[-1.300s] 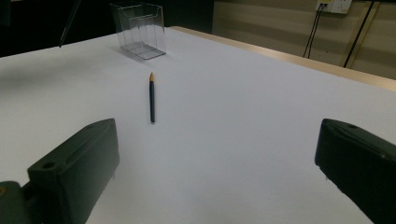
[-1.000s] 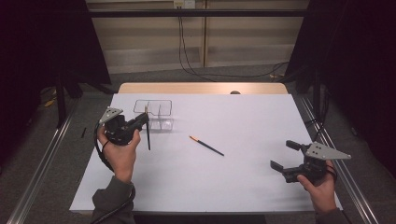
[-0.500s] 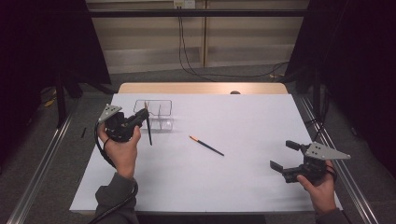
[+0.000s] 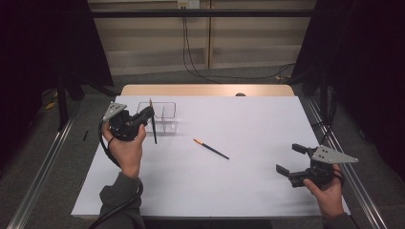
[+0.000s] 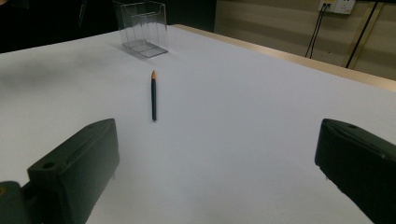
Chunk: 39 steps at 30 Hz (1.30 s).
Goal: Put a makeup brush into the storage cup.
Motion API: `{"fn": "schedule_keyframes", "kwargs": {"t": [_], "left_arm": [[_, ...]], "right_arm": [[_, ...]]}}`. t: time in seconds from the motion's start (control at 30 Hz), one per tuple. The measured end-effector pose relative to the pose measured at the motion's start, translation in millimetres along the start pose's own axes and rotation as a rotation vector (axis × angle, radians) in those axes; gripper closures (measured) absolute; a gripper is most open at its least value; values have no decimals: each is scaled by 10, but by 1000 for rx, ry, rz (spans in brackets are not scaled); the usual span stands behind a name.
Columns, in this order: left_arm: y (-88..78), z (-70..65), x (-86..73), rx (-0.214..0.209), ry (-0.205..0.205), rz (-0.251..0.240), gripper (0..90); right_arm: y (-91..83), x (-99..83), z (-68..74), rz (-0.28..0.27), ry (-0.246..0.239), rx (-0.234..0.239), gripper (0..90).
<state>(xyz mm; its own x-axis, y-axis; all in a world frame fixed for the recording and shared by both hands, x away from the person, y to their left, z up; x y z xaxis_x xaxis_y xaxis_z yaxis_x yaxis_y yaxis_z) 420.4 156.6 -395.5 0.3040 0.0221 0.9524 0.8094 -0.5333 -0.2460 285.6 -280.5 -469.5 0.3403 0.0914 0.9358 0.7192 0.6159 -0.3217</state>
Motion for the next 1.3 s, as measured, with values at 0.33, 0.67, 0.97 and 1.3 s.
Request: {"fn": "schedule_keyframes", "kwargs": {"t": [0.33,0.67,0.97,1.3], "left_arm": [[45,14,96,2,-21,-30,843],[87,23,169,-5,-22,-41,843],[152,16,230,-2,-33,-60,842],[220,9,274,-3,-27,-60,843]], "right_arm": [[-1,-6,3,5,-2,4,0],[0,-7,2,6,-3,4,0],[1,-6,2,6,-4,5,0],[7,-9,8,8,-1,5,0]]}}
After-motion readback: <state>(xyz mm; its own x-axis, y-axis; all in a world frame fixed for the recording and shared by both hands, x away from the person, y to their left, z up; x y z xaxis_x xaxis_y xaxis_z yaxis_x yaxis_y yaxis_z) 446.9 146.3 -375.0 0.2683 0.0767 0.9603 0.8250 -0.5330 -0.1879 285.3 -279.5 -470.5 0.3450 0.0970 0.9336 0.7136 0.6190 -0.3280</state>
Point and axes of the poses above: each handheld gripper's, and its own axes: y roughly forward along the jaws, x roughly out of its top, z roughly to its left, the point moved 8 cm from there along y, roughly forward along the jaws, and after that the axes turned 7 degrees about y, right-handed, at the moved point
